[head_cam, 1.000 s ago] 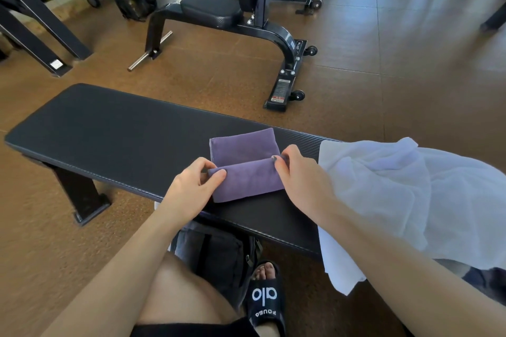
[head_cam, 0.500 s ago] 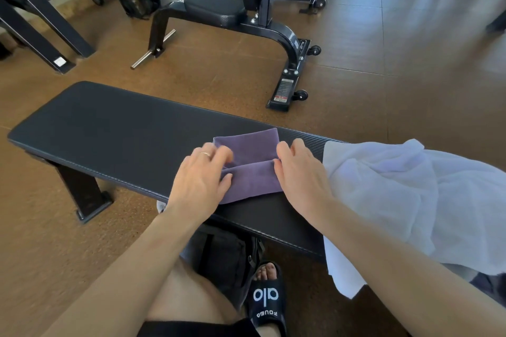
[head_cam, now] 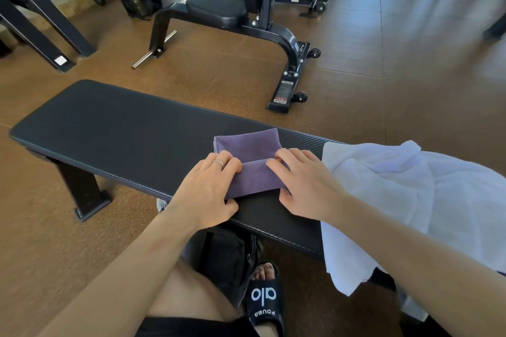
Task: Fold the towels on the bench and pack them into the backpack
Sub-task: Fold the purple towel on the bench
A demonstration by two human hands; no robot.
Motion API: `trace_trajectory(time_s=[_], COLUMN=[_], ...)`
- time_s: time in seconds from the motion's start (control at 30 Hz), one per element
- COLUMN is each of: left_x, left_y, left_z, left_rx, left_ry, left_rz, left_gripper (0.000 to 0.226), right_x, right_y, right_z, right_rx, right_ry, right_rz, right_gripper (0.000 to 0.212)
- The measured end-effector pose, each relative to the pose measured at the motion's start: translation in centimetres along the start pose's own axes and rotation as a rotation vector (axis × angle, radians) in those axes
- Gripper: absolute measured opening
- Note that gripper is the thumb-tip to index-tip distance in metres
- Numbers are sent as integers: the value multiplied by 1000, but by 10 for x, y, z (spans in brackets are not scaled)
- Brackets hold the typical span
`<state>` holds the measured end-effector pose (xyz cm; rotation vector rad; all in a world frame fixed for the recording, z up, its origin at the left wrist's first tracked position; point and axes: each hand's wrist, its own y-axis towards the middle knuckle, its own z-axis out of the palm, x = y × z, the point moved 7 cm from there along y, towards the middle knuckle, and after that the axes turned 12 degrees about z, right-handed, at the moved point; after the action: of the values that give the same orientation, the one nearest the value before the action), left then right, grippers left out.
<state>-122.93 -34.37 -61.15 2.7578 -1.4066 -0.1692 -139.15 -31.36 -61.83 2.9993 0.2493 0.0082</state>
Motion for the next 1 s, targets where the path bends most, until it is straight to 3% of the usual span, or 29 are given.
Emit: trace_trajectory(time_s=[0.17,0.27,0.33,0.43,0.53,0.63,0.77,1.0], left_x=[-1,3,7,20,29,37,49,53], left_y=[3,0,-5,-13,-12,-10,-14,-5], left_z=[-9,-18,-20,-18,-13,-4,8,13], left_rx=[-74,-132,-155,-230,-288,-299,-292,-266], left_ry=[11,-32,-143,-418,-573,-637,-712,-568], left_rz=[-20,-84,-167,-344,-464,-547,-647,-657], left_gripper=[34,20,15,14,8,4,15,19], right_x=[-2,-7,-11,-20,-27,-28,-32,-36], right_y=[2,7,8,6,6,10,15,27], right_z=[-7,-8,-13,-8,-7,1,5,17], right_rx=[-57,-106,-148,3,4,68,68,60], right_ry=[36,241,418,542,659,705,716,638], right_rz=[6,117,190,305,422,505,557,584], right_gripper=[36,29,26,21,20,18,17,15])
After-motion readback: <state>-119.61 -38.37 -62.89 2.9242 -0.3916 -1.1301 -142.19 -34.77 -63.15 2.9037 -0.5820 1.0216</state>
